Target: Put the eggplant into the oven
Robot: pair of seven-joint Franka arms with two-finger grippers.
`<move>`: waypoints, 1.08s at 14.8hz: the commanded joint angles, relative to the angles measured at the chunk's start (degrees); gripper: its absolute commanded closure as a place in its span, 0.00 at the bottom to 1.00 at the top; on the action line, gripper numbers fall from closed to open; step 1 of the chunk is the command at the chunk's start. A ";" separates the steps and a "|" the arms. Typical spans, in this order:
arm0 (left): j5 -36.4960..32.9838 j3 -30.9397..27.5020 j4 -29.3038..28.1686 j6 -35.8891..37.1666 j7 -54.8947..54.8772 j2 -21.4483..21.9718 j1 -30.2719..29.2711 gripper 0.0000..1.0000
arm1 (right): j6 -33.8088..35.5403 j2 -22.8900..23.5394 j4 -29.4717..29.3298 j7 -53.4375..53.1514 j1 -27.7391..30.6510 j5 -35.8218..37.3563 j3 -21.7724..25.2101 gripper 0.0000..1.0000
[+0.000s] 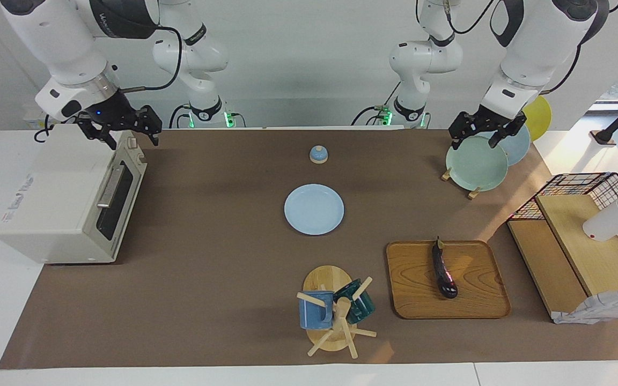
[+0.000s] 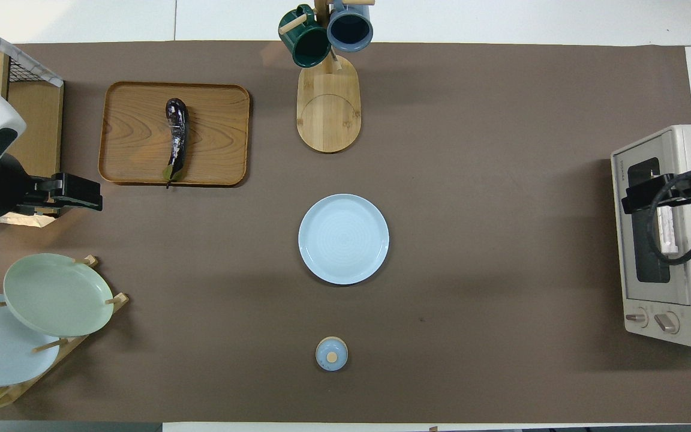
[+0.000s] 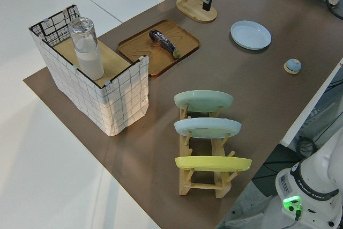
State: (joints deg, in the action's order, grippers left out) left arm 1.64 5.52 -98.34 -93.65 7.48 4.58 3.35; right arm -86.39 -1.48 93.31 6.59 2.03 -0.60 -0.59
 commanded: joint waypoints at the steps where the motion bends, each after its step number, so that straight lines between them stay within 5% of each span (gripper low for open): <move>1: 0.47 0.37 -0.63 -4.61 -0.27 -0.71 -0.27 0.00 | 0.17 -0.45 0.12 -0.61 0.43 -1.33 -0.03 0.00; 7: 1.88 0.28 10.52 -10.84 -3.60 -20.28 -0.80 0.00 | 0.52 -0.45 0.20 -0.53 0.43 -1.33 -0.03 0.00; 13: 1.26 0.20 10.27 -25.77 -9.04 -30.58 -0.45 0.00 | 0.79 -1.41 2.04 -0.09 1.13 -1.33 0.15 0.00; 14: 1.26 0.20 10.27 -27.89 -9.84 -32.16 -0.10 0.00 | 0.35 -1.94 3.10 0.09 1.39 -1.33 0.15 0.09; 16: 1.18 0.20 9.66 -31.85 -11.59 -34.28 -0.01 0.00 | -0.17 -2.03 3.63 0.53 1.66 -1.25 0.24 0.82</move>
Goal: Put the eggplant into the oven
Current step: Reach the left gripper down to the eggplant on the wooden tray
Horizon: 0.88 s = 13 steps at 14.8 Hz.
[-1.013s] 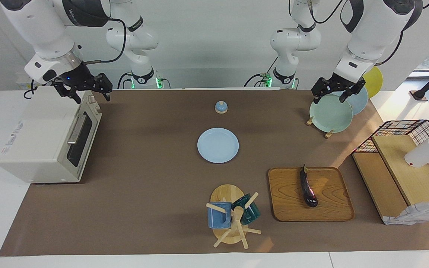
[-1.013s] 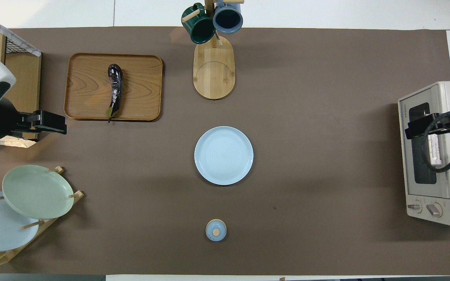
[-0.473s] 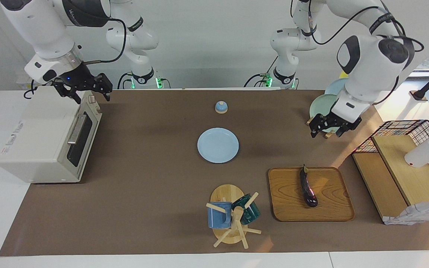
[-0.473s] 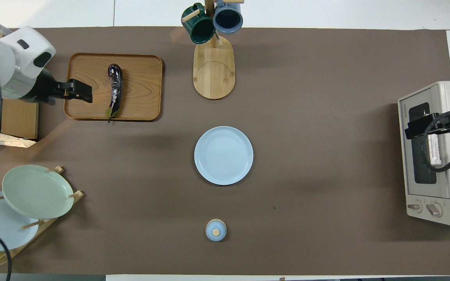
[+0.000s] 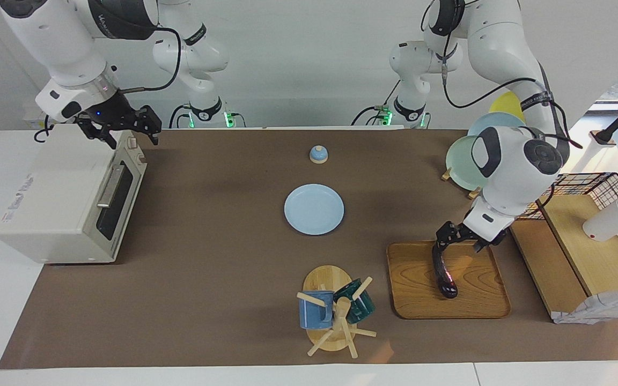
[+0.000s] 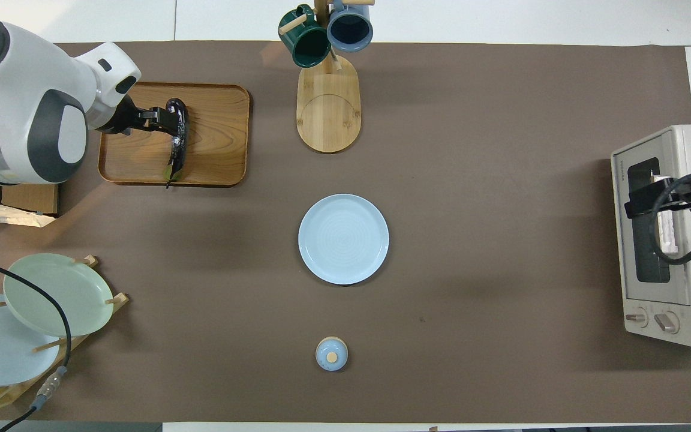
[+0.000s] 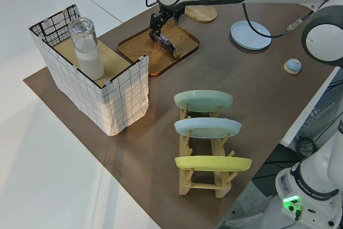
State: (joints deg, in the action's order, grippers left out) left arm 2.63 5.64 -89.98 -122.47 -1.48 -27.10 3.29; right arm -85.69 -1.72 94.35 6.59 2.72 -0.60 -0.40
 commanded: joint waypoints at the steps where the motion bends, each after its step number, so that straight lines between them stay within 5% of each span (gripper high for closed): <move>1: 0.18 0.07 0.95 -3.65 -3.69 -3.04 -0.04 0.00 | -2.88 -1.97 3.63 0.70 1.50 -1.16 0.04 1.00; 6: 0.27 -0.10 -4.14 -9.62 -4.85 -3.66 1.54 0.00 | -12.82 -5.21 12.24 5.10 2.56 4.00 0.13 1.00; 10: 0.27 -0.10 -5.91 -10.24 -5.02 -3.22 1.72 0.02 | -19.59 -4.44 17.53 -2.63 2.56 12.62 0.04 1.00; 12: 0.18 -0.10 -6.00 -10.25 -5.11 -3.22 1.71 0.20 | -19.86 -2.24 17.53 -2.81 3.08 13.60 0.04 1.00; 13: -0.26 -0.19 -6.00 -10.07 -5.20 -3.22 1.63 0.40 | -20.82 -1.62 17.53 -2.90 3.26 14.65 0.13 1.00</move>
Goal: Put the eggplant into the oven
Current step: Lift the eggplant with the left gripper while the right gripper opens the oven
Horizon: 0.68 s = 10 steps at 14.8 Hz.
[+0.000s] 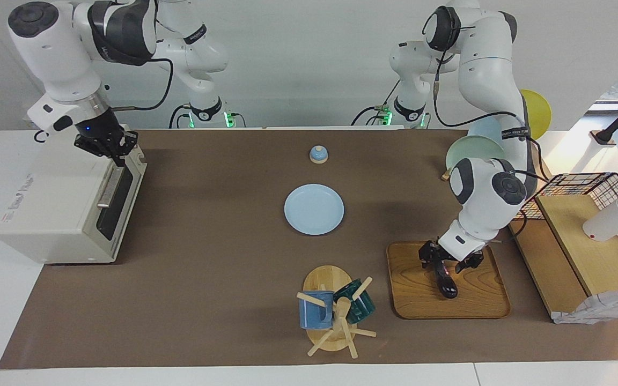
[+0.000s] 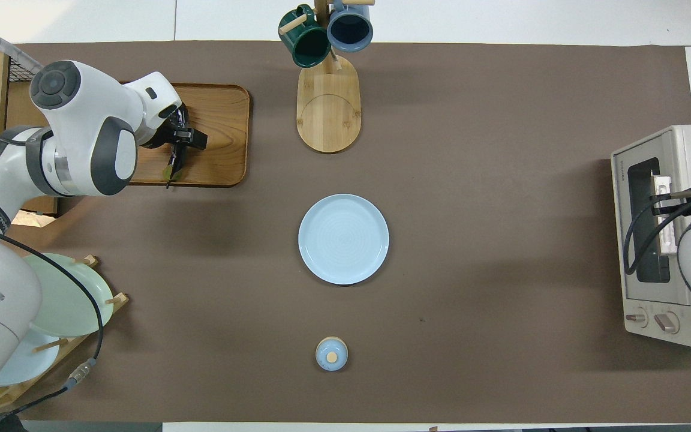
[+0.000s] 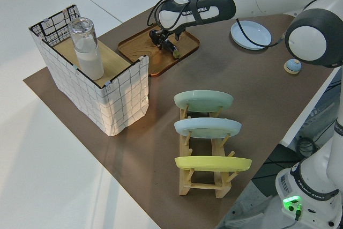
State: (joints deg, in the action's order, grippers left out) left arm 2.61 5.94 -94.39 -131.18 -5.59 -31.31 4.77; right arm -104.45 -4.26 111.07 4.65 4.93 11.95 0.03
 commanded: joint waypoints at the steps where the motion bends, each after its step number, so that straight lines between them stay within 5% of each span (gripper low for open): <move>1: -0.93 -0.40 -1.59 -1.01 -1.18 1.07 -0.02 0.62 | -2.16 1.62 0.81 -0.96 1.13 2.38 -0.38 1.00; 3: -1.20 -0.49 -1.42 -0.66 -1.26 1.07 -0.37 1.00 | -2.25 2.68 1.07 -0.44 1.13 4.65 -0.38 1.00; 7: -0.59 -0.31 4.45 8.36 -1.18 1.86 -0.63 1.00 | -4.09 3.03 3.26 0.35 1.57 6.07 -0.38 1.00; 10: 1.68 -0.40 7.03 16.73 0.40 6.32 0.15 1.00 | -5.67 3.03 4.85 0.18 2.18 5.72 -0.47 1.00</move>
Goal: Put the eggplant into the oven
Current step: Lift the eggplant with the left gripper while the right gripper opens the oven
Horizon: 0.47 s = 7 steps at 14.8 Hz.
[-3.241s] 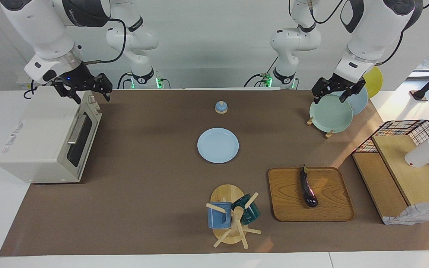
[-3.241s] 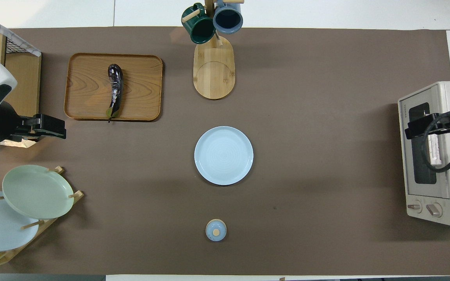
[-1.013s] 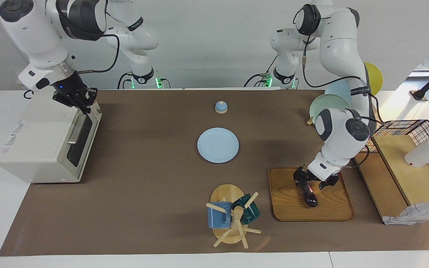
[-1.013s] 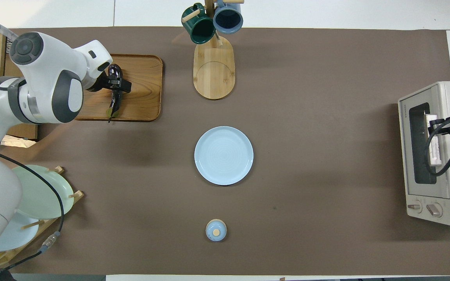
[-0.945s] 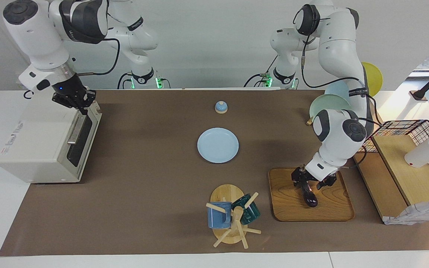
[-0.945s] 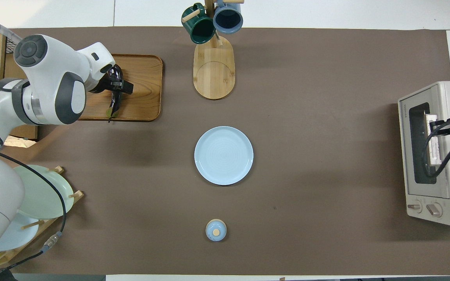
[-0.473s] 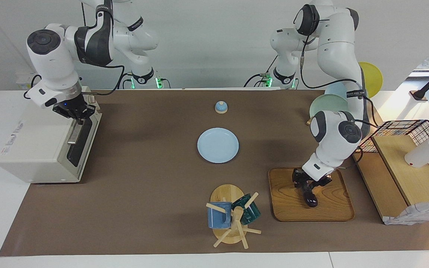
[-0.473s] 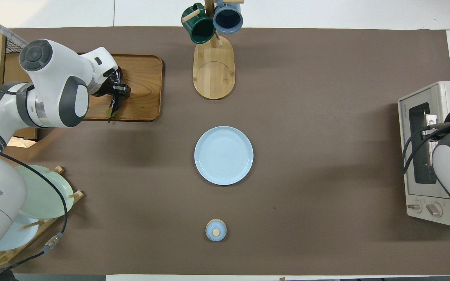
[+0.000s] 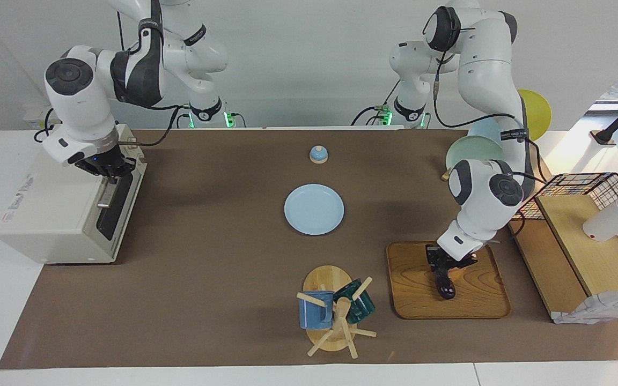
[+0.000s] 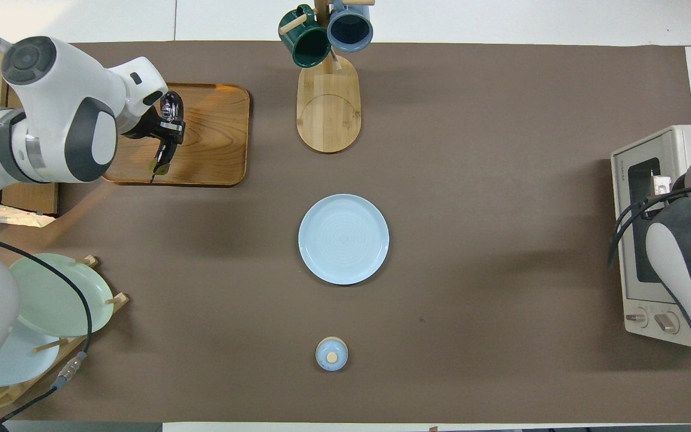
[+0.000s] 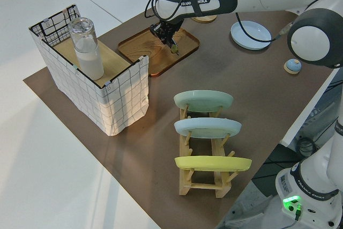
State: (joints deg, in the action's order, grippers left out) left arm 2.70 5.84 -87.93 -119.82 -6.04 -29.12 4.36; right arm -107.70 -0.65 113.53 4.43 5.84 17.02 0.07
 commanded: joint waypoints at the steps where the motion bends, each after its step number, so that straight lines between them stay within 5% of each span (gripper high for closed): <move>1: 1.87 -0.05 0.13 6.95 3.12 5.81 0.91 1.00 | -3.90 -0.50 2.92 0.31 1.28 0.21 -0.51 1.00; 7: 1.96 -0.04 -7.42 9.69 25.53 14.34 13.90 1.00 | -9.36 -0.41 6.17 -5.40 -2.76 -7.33 -0.68 1.00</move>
State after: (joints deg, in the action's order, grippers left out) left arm 4.19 6.82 -89.72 -109.38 13.40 -18.58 13.80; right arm -112.12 -2.11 117.44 0.76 3.80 12.30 -0.58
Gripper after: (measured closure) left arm 0.705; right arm 0.991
